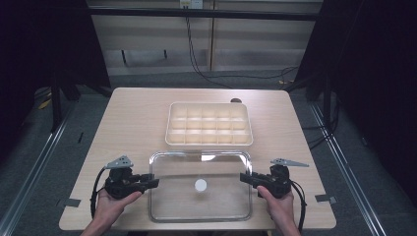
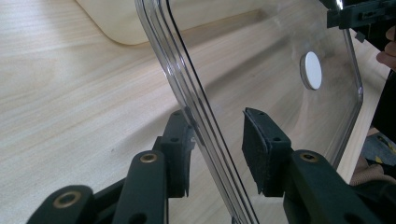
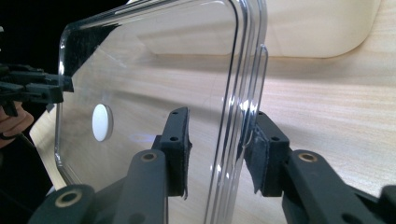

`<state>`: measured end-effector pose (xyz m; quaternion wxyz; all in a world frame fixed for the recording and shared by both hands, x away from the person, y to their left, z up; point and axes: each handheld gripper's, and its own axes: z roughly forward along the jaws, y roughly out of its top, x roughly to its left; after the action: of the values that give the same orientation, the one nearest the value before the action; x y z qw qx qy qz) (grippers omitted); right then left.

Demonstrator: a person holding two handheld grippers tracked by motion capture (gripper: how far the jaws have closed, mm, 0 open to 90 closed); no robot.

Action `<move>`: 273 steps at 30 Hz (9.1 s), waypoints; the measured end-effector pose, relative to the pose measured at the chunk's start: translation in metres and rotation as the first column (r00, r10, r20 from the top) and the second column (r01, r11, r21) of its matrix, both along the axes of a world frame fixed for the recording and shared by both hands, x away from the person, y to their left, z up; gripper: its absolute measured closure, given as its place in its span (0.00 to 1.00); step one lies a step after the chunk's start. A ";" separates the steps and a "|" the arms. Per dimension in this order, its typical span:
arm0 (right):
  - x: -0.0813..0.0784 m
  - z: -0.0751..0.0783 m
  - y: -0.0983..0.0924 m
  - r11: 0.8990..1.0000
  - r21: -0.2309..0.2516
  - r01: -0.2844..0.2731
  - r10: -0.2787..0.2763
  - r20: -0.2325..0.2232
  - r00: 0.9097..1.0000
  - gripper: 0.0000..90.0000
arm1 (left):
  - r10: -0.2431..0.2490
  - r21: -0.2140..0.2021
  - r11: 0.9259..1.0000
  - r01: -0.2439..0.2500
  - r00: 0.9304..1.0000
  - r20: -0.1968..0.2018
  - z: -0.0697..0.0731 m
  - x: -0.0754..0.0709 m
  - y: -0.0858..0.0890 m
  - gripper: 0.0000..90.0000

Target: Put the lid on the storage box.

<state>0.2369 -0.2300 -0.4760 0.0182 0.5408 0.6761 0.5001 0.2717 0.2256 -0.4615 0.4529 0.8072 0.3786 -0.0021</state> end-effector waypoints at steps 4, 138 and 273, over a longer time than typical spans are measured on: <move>0.000 0.002 -0.004 0.998 0.055 0.018 -0.018 0.002 1.000 0.75 | -0.001 -0.020 1.000 0.001 1.000 0.006 0.003 0.000 0.001 0.71; 0.111 0.096 -0.020 0.986 0.085 0.147 -0.158 0.145 0.977 0.74 | 0.124 -0.104 0.988 -0.112 0.986 0.112 0.088 0.113 -0.025 0.81; 0.218 0.046 -0.003 0.946 -0.218 0.241 -0.257 -0.044 0.965 0.44 | 0.242 -0.016 0.969 -0.245 0.965 -0.097 0.032 0.214 -0.054 0.68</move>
<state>0.4548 -0.2332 -0.4298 0.1139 0.6346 0.6517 0.3995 0.4852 0.1721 -0.4297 0.4426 0.7471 0.4959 0.0103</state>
